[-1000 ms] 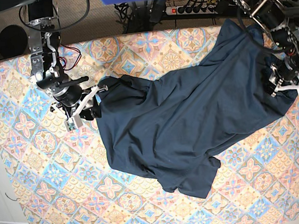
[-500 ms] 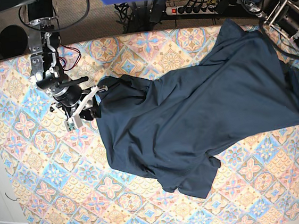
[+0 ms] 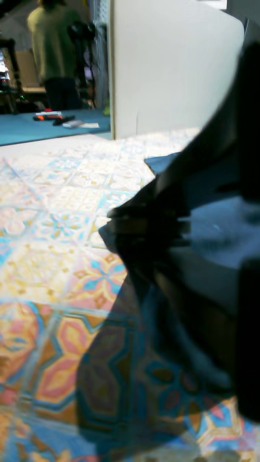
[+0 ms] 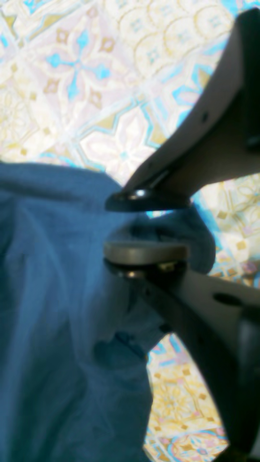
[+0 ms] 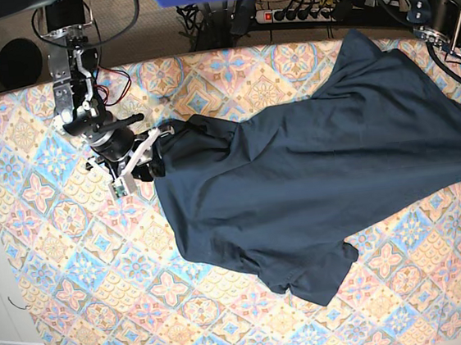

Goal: Layout the t-shirt on the table in an organized manner, then fold the t-shirt properly
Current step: 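Pull the held t-shirt edge with the left gripper to spread it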

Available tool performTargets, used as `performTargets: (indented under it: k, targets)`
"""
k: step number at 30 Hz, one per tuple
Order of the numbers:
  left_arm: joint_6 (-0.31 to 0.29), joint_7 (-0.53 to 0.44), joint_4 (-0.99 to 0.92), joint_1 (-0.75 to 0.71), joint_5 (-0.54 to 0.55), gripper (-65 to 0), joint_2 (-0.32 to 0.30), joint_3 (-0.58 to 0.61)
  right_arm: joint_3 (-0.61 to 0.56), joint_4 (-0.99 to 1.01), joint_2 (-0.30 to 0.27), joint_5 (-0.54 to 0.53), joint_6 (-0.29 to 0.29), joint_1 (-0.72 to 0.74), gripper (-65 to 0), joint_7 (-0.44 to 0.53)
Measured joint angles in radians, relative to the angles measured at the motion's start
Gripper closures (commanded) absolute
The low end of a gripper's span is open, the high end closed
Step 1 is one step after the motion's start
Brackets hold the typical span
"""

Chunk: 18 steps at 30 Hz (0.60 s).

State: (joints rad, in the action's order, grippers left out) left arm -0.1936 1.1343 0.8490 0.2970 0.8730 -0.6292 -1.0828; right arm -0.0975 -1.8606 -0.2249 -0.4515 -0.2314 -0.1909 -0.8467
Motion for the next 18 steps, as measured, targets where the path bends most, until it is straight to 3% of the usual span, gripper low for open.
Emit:
performTargets:
  k: [4, 9, 13, 18]
  targets:
    - [-0.002, -0.063, -0.002, -0.001, 0.003, -26.4, 0.002, -0.036, 0.0, 0.0, -0.002, 0.001, -0.004, 0.001, -14.2, 0.0]
    - [0.001, -0.063, -0.001, -0.003, 0.011, -52.8, -0.002, -0.039, 0.0, 0.001, -0.002, 0.0, -0.004, 0.038, -14.3, -0.004]
    - [-0.004, 0.023, 0.024, -0.047, 0.048, -55.2, 0.004, -0.035, 0.0, 0.002, -0.001, -0.001, -0.004, 0.081, -14.9, -0.004]
    - [-0.011, 0.105, 0.259, -0.245, 0.155, -55.2, 0.116, -0.031, -0.001, 0.062, -0.002, 0.002, -0.003, 0.132, -19.7, -0.007]
